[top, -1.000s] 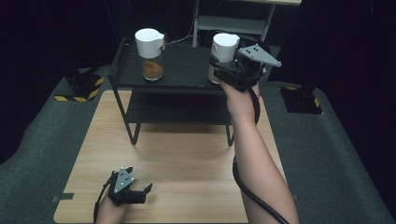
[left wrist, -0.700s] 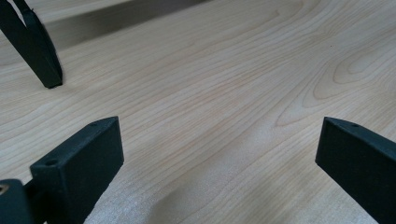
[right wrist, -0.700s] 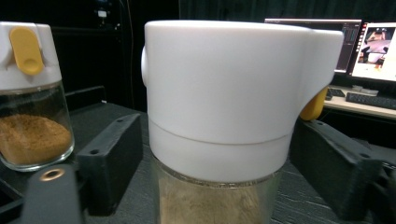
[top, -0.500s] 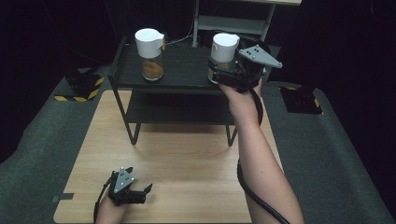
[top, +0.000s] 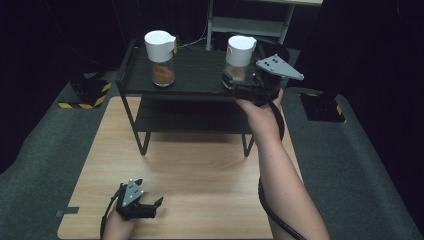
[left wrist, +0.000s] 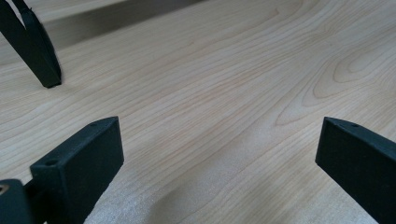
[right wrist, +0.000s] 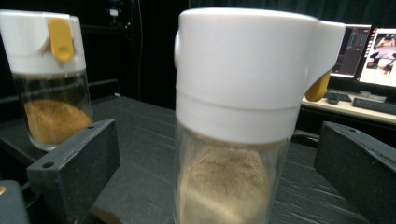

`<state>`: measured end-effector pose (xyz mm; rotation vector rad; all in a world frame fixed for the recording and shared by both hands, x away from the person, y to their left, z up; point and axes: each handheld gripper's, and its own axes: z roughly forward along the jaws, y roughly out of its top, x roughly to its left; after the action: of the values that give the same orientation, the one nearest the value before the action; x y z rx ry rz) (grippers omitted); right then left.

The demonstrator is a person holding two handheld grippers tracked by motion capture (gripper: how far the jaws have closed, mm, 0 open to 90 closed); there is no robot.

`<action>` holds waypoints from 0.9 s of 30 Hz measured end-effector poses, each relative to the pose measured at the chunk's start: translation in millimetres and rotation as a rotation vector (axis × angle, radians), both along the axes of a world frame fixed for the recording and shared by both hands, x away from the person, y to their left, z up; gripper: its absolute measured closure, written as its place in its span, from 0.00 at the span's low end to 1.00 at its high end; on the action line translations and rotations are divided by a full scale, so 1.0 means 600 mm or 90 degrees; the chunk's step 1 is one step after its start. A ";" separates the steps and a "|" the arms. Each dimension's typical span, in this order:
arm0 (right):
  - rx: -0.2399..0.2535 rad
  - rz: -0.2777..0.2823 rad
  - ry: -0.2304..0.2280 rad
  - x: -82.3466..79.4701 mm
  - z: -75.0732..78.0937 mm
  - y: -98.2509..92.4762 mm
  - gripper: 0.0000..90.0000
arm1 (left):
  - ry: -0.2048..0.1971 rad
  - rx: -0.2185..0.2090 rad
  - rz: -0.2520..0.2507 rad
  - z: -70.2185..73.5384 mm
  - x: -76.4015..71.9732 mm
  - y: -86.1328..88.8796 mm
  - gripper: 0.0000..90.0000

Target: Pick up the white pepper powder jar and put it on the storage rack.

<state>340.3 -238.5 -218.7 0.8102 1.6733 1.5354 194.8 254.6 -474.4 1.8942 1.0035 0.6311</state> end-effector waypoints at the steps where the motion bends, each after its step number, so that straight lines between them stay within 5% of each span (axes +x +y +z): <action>1: 0.000 0.000 0.000 0.000 0.000 0.000 0.00 | 0.000 0.000 0.000 0.000 0.000 0.000 0.01; 27: -0.013 0.004 0.016 -0.048 -0.067 -0.019 0.00 | -0.001 0.011 -0.002 0.002 0.000 -0.004 0.01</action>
<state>311.6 -249.9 -259.2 0.8172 1.7082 1.5170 194.7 252.4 -473.4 1.9100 0.9971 0.6406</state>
